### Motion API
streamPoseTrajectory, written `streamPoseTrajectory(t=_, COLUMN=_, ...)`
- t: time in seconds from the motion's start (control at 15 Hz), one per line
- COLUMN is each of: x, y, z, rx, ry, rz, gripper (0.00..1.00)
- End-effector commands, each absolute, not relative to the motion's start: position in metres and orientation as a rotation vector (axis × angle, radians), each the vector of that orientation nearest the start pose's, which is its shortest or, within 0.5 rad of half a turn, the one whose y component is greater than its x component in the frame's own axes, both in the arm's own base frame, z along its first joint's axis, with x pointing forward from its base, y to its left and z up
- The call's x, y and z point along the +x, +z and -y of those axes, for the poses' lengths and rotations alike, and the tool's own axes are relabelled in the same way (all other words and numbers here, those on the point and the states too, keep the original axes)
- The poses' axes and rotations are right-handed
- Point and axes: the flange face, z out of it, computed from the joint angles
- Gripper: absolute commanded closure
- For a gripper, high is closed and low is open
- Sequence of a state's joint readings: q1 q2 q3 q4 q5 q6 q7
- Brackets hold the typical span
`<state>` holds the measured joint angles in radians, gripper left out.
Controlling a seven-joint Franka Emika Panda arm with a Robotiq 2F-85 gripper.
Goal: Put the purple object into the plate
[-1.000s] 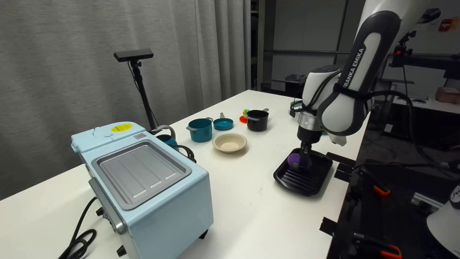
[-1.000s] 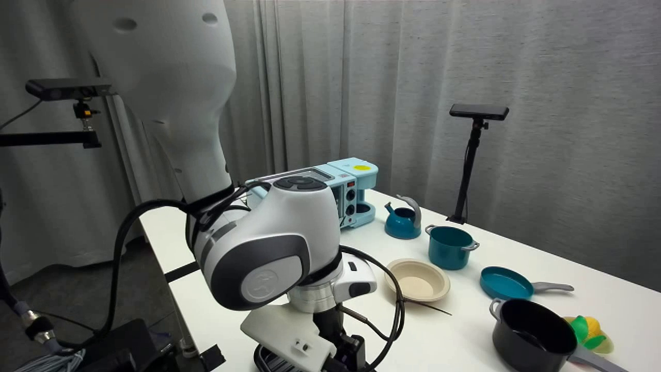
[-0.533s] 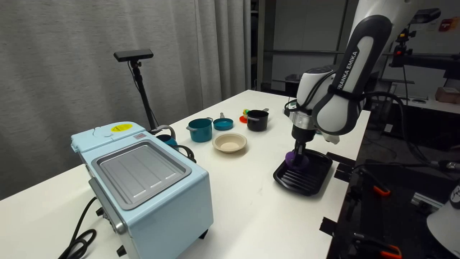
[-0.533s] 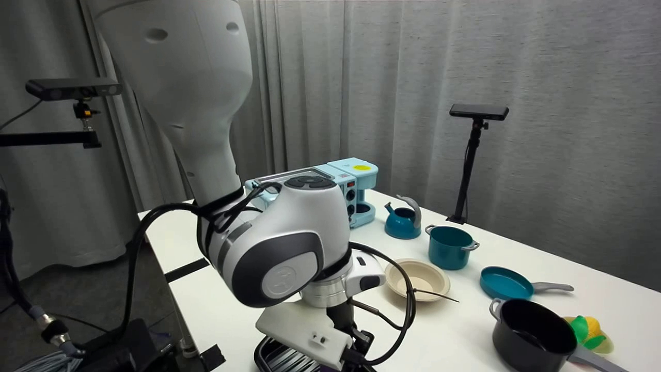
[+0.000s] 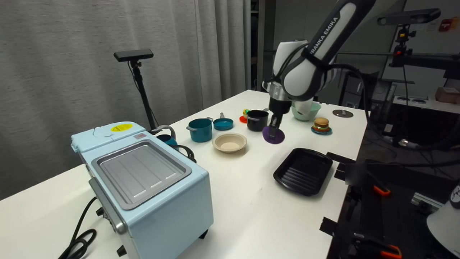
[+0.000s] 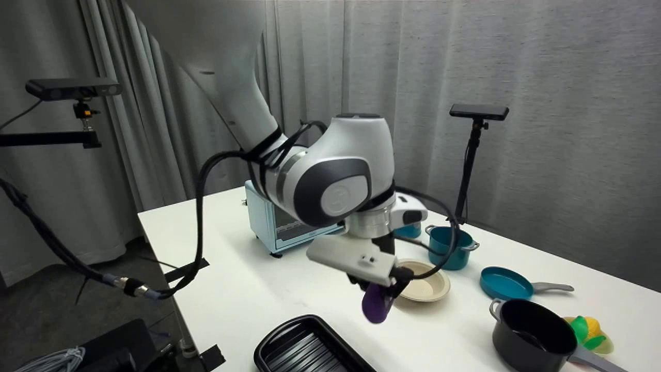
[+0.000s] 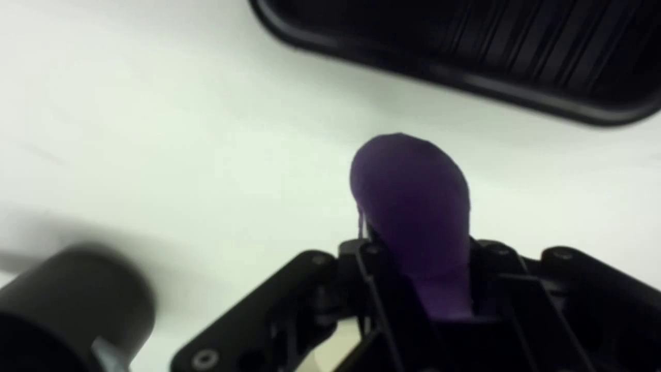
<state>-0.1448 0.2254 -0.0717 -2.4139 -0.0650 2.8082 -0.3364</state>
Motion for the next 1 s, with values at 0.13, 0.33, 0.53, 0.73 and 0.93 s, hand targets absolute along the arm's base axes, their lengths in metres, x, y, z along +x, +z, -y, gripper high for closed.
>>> streamPoseTrajectory(t=0.13, x=0.581, y=0.259, z=0.130, rx=-3.174, ry=-0.543, rz=0.147, gripper=0.94)
streamPoseTrajectory(t=0.33, x=0.600, y=0.235, z=0.131, rx=-3.124, ry=-0.672, rz=0.038, gripper=0.94)
streamPoseTrajectory(t=0.53, x=0.615, y=0.200, z=0.126, rx=-3.086, ry=-0.732, rz=-0.025, gripper=0.94)
streamPoseTrajectory(t=0.73, x=0.630, y=0.176, z=0.121, rx=-3.063, ry=-0.792, rz=-0.039, gripper=0.94)
streamPoseTrajectory(t=0.93, x=0.648, y=0.170, z=0.122, rx=-3.052, ry=-0.843, rz=-0.016, gripper=0.94)
